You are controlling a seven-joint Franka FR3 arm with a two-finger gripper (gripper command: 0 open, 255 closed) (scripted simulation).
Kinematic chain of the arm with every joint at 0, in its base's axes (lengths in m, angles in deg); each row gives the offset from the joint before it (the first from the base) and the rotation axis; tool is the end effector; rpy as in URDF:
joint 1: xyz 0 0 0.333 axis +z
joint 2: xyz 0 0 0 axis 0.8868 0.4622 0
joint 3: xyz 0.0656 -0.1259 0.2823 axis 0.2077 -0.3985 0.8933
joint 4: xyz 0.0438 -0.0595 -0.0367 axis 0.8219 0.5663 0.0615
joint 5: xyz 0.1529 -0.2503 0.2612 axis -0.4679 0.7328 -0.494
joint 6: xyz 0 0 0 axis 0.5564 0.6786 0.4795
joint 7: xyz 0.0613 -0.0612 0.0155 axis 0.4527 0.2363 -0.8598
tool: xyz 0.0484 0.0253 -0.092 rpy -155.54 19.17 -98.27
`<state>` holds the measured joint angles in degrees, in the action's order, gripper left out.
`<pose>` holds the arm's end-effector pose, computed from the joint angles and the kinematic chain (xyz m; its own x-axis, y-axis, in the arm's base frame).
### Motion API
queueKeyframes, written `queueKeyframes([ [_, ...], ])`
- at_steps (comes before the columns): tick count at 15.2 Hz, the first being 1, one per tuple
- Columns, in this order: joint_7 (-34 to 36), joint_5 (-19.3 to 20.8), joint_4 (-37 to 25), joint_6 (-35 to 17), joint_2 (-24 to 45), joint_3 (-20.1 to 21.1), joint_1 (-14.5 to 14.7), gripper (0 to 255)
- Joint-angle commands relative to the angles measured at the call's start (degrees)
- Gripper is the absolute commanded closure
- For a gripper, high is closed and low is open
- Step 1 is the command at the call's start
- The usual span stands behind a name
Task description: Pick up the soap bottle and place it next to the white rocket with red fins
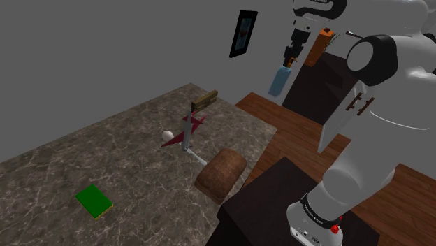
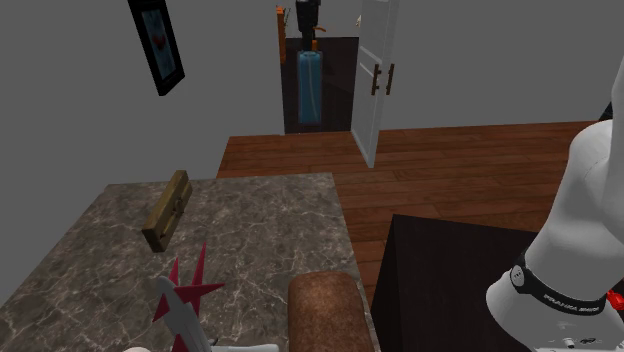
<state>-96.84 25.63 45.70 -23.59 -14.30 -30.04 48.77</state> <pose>0.5192 -0.3345 0.5931 0.9997 0.0211 -0.0115 0.0212 -0.9997 0.0103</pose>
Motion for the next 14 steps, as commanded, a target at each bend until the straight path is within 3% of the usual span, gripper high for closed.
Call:
queueKeyframes([
  [1,0.0,-0.1,-2.0,1.7,0.3,0.0,-0.1,255],
  [5,-0.2,-0.5,-5.7,4.5,1.3,-0.1,-0.5,255],
  [14,12.8,3.7,7.5,1.4,-9.4,4.9,8.2,255],
])
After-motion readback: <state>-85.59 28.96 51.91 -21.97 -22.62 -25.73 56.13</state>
